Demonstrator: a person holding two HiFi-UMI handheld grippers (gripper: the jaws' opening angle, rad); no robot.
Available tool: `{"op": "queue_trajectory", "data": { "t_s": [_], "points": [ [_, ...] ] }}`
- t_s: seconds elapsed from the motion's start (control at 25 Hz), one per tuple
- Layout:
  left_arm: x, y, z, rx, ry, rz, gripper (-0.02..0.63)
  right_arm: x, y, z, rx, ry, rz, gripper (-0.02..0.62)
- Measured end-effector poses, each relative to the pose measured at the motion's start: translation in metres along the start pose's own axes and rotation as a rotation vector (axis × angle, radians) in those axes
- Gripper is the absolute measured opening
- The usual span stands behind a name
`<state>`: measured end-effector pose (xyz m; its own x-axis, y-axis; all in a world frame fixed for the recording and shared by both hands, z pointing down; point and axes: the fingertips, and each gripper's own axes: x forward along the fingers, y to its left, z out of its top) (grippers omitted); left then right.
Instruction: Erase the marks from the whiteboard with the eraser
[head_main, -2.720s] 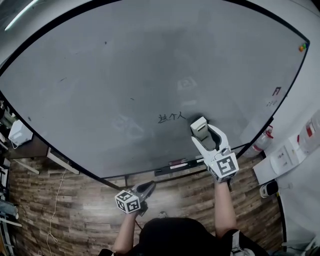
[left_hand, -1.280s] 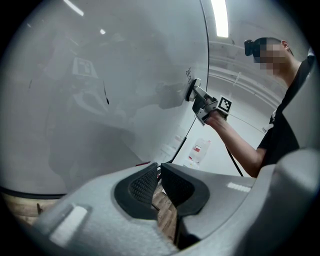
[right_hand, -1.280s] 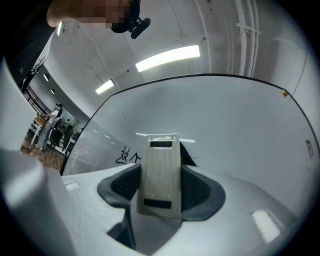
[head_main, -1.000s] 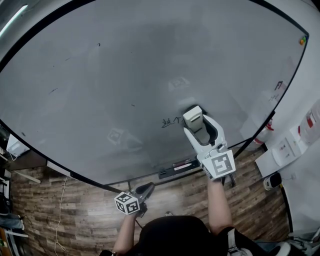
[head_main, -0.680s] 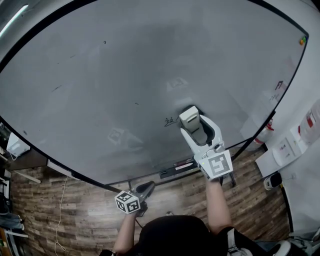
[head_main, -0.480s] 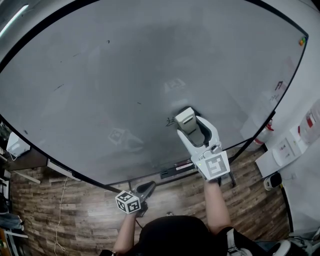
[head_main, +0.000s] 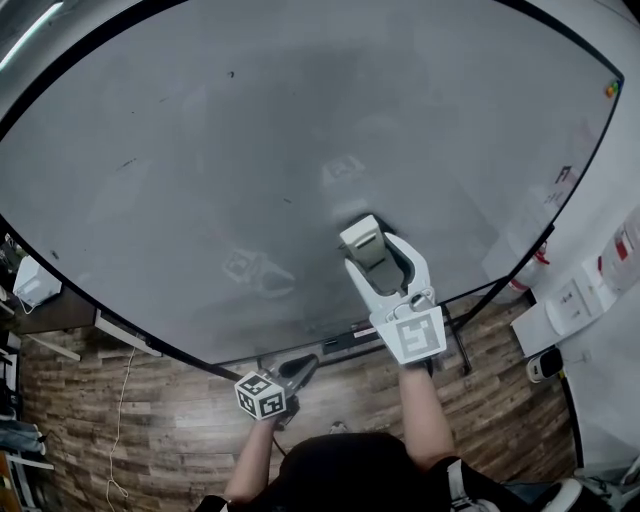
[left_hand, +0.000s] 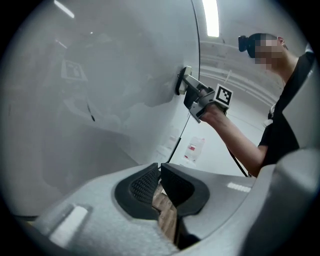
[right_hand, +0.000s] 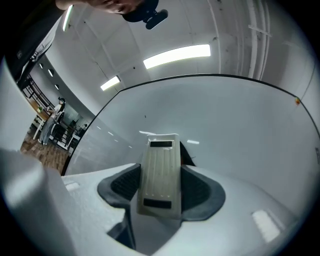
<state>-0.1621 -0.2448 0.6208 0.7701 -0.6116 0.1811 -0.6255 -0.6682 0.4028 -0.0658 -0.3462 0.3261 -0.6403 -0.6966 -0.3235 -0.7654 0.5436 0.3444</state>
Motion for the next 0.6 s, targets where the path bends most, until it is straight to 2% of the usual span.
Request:
{"op": "queue_trajectory", "data": {
  "t_s": [0.12, 0.36, 0.48, 0.6],
  "points": [
    [0.006, -0.007, 0.000, 0.048, 0.029, -0.008, 0.020, 0.000, 0.000, 0.000, 0.027, -0.004, 0.007, 0.253],
    [0.012, -0.007, -0.003, 0.051, 0.043, -0.016, 0.020, 0.002, 0.005, 0.000, 0.030, -0.002, 0.022, 0.252],
    [0.018, -0.005, -0.002, 0.049, 0.044, -0.019, 0.020, 0.006, 0.015, -0.002, -0.015, 0.013, 0.063, 0.253],
    [0.014, -0.001, -0.001, 0.045, 0.043, -0.024, 0.020, 0.014, 0.045, -0.007, -0.055, 0.080, 0.130, 0.253]
  ]
}}
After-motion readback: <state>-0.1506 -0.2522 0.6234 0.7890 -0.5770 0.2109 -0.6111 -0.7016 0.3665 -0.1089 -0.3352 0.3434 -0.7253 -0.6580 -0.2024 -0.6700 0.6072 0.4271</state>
